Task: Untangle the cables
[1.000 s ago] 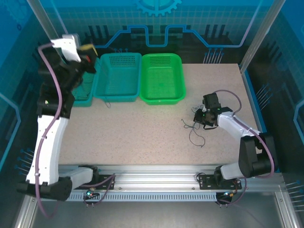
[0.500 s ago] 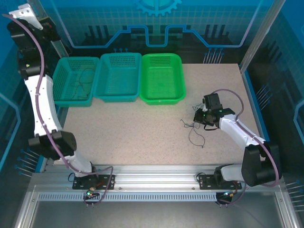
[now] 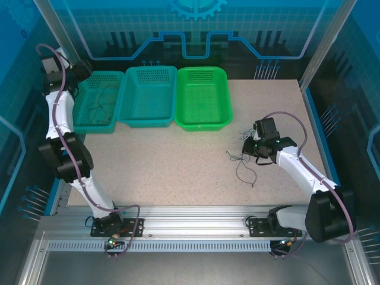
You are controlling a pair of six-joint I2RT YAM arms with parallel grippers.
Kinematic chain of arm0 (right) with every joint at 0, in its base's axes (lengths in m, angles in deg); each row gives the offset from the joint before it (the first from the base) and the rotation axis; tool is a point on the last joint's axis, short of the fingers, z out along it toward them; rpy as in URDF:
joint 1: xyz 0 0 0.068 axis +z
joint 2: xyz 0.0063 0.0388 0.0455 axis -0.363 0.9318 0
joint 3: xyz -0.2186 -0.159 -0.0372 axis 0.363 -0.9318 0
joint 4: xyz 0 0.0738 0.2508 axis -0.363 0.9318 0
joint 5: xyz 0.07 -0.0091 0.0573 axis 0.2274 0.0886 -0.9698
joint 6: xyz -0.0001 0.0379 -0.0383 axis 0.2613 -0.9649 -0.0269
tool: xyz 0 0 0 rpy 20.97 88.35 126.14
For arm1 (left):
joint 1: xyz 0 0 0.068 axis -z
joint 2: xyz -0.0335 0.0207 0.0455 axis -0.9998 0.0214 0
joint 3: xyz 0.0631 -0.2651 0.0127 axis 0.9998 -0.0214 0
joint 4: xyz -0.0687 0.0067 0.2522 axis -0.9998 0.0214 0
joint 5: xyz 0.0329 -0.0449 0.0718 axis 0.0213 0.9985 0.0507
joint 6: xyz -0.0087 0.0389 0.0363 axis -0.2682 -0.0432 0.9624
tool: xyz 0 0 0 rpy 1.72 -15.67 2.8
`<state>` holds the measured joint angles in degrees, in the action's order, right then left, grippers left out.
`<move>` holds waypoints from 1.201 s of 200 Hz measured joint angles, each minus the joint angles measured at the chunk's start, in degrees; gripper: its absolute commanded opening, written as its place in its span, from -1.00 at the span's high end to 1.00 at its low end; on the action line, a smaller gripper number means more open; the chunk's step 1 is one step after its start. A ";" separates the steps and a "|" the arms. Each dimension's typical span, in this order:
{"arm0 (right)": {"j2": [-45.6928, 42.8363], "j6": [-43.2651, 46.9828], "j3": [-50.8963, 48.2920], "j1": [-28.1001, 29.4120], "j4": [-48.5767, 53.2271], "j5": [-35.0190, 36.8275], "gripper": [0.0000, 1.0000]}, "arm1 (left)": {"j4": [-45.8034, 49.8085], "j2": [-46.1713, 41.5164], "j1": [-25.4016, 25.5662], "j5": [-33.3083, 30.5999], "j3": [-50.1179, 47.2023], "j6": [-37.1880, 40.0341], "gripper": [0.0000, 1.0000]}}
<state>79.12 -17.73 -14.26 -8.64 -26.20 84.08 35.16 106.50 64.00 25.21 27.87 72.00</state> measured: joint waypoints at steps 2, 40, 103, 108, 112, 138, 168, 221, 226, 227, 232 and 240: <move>-0.09 0.00 0.02 0.02 0.04 0.00 1.00 | 0.00 -0.02 0.00 0.04 -0.22 -0.22 -0.47; -0.94 0.00 2.54 0.13 1.51 -1.84 1.00 | -2.82 -7.37 0.72 3.74 -8.41 -5.09 -0.56; 1.01 -2.91 6.88 0.20 1.11 -10.45 1.00 | -18.88 -38.21 23.69 9.05 -34.49 -12.04 -0.54; 1.14 -3.45 7.06 0.20 1.03 -11.15 1.00 | -20.11 -39.74 26.25 9.40 -36.52 -12.22 -0.54; 1.22 -3.74 7.26 0.20 0.98 -11.76 1.00 | -21.05 -40.70 28.24 9.77 -38.21 -12.26 -0.53; 1.36 -5.62 8.52 0.20 1.01 -14.32 1.00 | -25.18 -42.27 39.54 10.14 -46.58 -12.07 -0.53; 1.36 -6.84 10.10 0.22 0.66 -15.52 1.00 | -27.28 -41.75 52.57 10.08 -54.82 -10.25 -0.55; 1.36 -8.92 10.78 0.22 0.55 -17.44 1.00 | -44.46 -31.98 65.35 10.03 -65.90 -10.14 -0.57; 1.36 -9.20 10.91 0.22 0.50 -17.73 1.00 | -46.21 -30.21 65.94 10.05 -66.18 -9.94 -0.58; 1.36 -9.25 10.93 0.22 0.50 -17.77 1.00 | -46.47 -29.86 66.03 10.05 -66.20 -9.84 -0.58; 1.36 -9.38 11.06 0.22 0.50 -18.03 1.00 | -48.17 -27.91 66.60 10.08 -66.29 -9.38 -0.58; 1.36 -9.70 11.23 0.22 0.33 -18.51 1.00 | -51.17 -24.57 67.32 10.08 -66.29 -8.48 -0.59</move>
<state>80.47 -27.43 -3.03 -8.42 -25.87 65.57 -16.01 81.93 131.32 35.29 -38.43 63.52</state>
